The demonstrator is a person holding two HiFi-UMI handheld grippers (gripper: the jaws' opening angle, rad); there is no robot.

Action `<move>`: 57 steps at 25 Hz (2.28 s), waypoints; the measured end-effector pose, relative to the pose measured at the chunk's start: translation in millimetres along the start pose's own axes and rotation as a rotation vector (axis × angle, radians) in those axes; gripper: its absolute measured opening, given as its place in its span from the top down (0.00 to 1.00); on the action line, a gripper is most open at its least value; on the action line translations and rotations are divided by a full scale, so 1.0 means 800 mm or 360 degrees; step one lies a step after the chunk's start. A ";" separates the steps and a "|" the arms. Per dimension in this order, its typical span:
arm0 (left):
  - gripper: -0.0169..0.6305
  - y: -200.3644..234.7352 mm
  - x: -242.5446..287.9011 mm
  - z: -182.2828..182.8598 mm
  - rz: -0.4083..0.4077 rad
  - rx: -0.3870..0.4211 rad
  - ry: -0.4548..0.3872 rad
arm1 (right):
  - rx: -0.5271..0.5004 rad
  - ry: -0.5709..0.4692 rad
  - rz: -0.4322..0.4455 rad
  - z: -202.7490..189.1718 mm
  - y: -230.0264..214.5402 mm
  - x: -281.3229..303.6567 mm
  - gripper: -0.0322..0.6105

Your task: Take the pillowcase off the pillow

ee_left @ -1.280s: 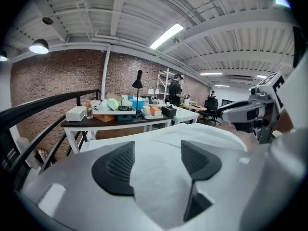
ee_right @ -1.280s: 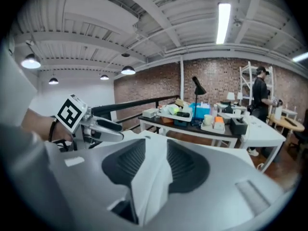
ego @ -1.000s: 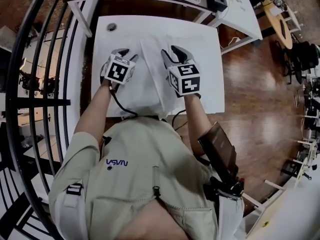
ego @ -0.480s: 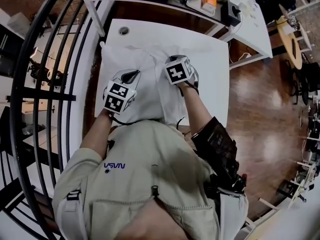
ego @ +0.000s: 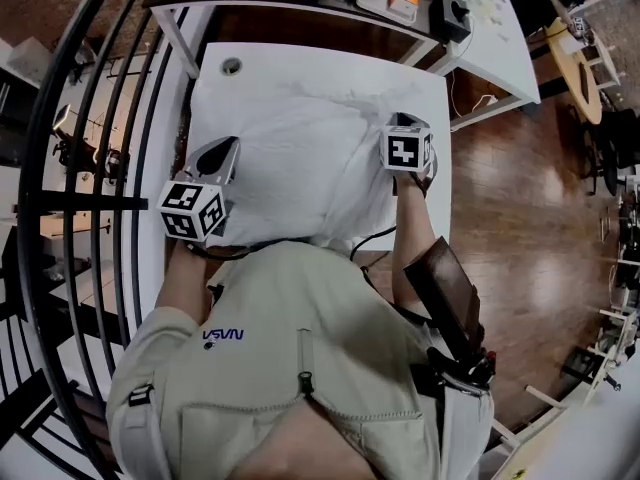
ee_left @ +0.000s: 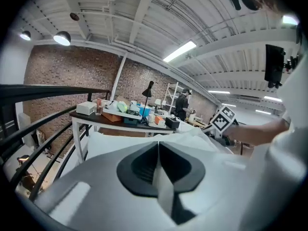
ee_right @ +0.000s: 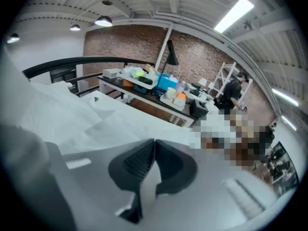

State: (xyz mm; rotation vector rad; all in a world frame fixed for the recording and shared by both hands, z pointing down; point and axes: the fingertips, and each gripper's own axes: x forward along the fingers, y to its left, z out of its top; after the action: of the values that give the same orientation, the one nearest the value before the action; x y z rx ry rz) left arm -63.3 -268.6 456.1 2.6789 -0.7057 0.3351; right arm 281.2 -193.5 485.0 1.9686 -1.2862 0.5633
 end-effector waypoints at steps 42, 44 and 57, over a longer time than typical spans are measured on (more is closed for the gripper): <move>0.60 -0.207 -0.015 -0.097 -0.0006 0.0487 0.0234 | 0.0097 -0.0455 0.0801 -0.205 0.174 -0.224 0.79; 0.60 -0.197 -0.029 -0.122 0.0039 0.0506 0.0300 | 0.0073 -0.0427 0.0863 -0.218 0.196 -0.220 0.76; 0.72 -0.158 -0.012 -0.221 0.0025 0.1052 0.0615 | -0.0098 -0.0234 0.0567 -0.220 0.249 -0.167 0.78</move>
State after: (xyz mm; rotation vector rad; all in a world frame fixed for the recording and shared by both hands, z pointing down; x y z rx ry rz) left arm -31.2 -92.9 579.9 3.0459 -0.5599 1.2380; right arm 48.1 -30.8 572.8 1.7670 -1.7432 0.5468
